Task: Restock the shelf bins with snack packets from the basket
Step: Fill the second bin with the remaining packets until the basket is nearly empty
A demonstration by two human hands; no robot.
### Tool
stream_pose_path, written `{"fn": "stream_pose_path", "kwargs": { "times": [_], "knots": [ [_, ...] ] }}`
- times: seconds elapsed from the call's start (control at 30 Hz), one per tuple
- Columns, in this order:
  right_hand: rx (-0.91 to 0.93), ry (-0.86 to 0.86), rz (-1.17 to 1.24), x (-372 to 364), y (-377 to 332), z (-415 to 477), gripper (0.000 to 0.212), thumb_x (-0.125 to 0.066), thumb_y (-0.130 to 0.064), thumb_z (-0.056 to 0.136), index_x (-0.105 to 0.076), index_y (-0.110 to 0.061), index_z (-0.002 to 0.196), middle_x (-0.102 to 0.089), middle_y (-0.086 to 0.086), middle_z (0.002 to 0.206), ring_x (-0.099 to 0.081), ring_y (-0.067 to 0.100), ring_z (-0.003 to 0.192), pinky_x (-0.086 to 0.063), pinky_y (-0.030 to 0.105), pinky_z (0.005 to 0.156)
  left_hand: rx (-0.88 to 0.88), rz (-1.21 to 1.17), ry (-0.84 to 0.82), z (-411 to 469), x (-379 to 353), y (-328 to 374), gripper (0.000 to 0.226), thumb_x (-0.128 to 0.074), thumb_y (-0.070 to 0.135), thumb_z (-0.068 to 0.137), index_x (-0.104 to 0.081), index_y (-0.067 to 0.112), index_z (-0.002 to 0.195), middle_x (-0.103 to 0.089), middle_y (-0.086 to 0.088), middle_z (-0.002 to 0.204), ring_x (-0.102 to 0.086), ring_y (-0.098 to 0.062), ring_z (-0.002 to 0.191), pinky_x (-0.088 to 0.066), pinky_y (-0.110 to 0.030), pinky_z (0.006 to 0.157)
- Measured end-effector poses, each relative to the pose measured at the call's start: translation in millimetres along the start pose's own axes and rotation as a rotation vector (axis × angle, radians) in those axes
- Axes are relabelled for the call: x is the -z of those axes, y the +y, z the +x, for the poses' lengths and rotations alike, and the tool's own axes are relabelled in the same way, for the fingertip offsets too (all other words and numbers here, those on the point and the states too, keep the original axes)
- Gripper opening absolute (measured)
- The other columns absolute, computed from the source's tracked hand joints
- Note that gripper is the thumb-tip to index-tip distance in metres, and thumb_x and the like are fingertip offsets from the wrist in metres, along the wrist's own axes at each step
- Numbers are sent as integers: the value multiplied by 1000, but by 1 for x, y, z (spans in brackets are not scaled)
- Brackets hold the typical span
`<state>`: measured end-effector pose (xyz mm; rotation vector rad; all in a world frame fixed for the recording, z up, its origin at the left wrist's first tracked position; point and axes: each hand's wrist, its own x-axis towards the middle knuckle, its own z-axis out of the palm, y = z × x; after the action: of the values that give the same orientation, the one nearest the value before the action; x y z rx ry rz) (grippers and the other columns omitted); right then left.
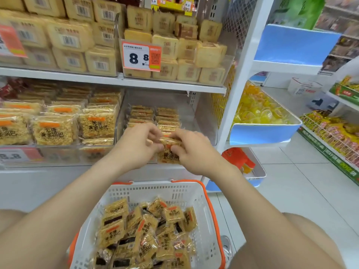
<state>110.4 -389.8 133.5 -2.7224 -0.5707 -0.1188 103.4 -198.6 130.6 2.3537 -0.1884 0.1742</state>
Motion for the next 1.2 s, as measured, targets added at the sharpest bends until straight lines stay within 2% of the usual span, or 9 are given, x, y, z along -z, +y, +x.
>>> {"fn": "stream_pose_path", "kwargs": {
  "times": [0.1, 0.2, 0.33, 0.47, 0.57, 0.67, 0.87, 1.03, 1.2],
  "knots": [
    [-46, 221, -107, 15, 5, 16, 27, -53, -29, 105, -55, -26, 132, -68, 0, 117, -53, 32, 112, -41, 50, 94, -64, 23, 125, 11, -4, 6, 25, -68, 32, 100, -63, 25, 123, -69, 15, 106, -68, -2, 88, -56, -28, 82],
    [-65, 380, -278, 22, 18, 40, 25, -54, -21, 104, -49, -19, 129, -67, 3, 112, -57, 34, 105, -39, 46, 80, -127, 211, 43, 24, -14, 7, 41, -58, 33, 105, -56, 15, 141, -66, -2, 133, -63, -21, 122, -50, -39, 104],
    [-96, 271, -556, 14, 44, 76, 33, -60, -17, 100, -42, -8, 126, -68, 9, 107, -62, 35, 102, -33, 39, 70, -204, 489, -97, 50, -31, -3, 46, -50, 43, 106, -54, 11, 138, -61, -10, 137, -56, -29, 127, -47, -44, 105],
    [-116, 233, -715, -2, 68, 111, 55, -61, -8, 92, -36, -4, 141, -67, 12, 116, -57, 35, 113, -41, 41, 85, -214, 636, -189, 80, -46, -22, 63, -39, 55, 107, -50, 8, 147, -44, -13, 160, -38, -29, 150, -34, -45, 122],
    [-128, 215, -791, -10, 80, 139, 51, -55, -10, 96, -41, -6, 145, -67, 14, 121, -57, 38, 118, -41, 44, 92, -204, 651, -189, 100, -54, -30, 68, -33, 59, 107, -48, 9, 150, -35, -13, 167, -28, -28, 156, -28, -48, 125],
    [-132, 226, -821, -16, 88, 164, 37, -50, -9, 95, -58, -7, 132, -70, 17, 118, -58, 40, 119, -43, 46, 97, -160, 615, -186, 114, -63, -34, 72, -28, 63, 106, -39, 14, 158, -25, -10, 171, -20, -29, 159, -24, -50, 127],
    [-64, 288, -797, -50, 112, 199, 38, -46, -13, 66, -79, -14, 84, -70, 10, 71, -67, 33, 82, -50, 35, 75, 2, 631, -286, 128, -78, -48, 91, -17, 76, 100, -15, 14, 167, -4, -7, 176, -1, -30, 162, -10, -57, 128],
    [-125, 218, -687, -43, 118, 213, 51, -58, 0, 85, -56, -6, 136, -67, 19, 122, -51, 42, 126, -39, 46, 100, 20, 613, -333, 129, -80, -53, 92, -14, 76, 100, -4, 15, 168, 8, -3, 176, 11, -26, 161, -4, -58, 129],
    [-111, 182, -598, -46, 121, 217, 59, -60, 2, 90, -42, -4, 145, -54, 22, 141, -41, 41, 137, -38, 45, 103, 15, 597, -333, 127, -81, -54, 88, -15, 72, 102, -4, 15, 168, 9, -3, 176, 13, -25, 161, -3, -56, 130]
  ]
}}
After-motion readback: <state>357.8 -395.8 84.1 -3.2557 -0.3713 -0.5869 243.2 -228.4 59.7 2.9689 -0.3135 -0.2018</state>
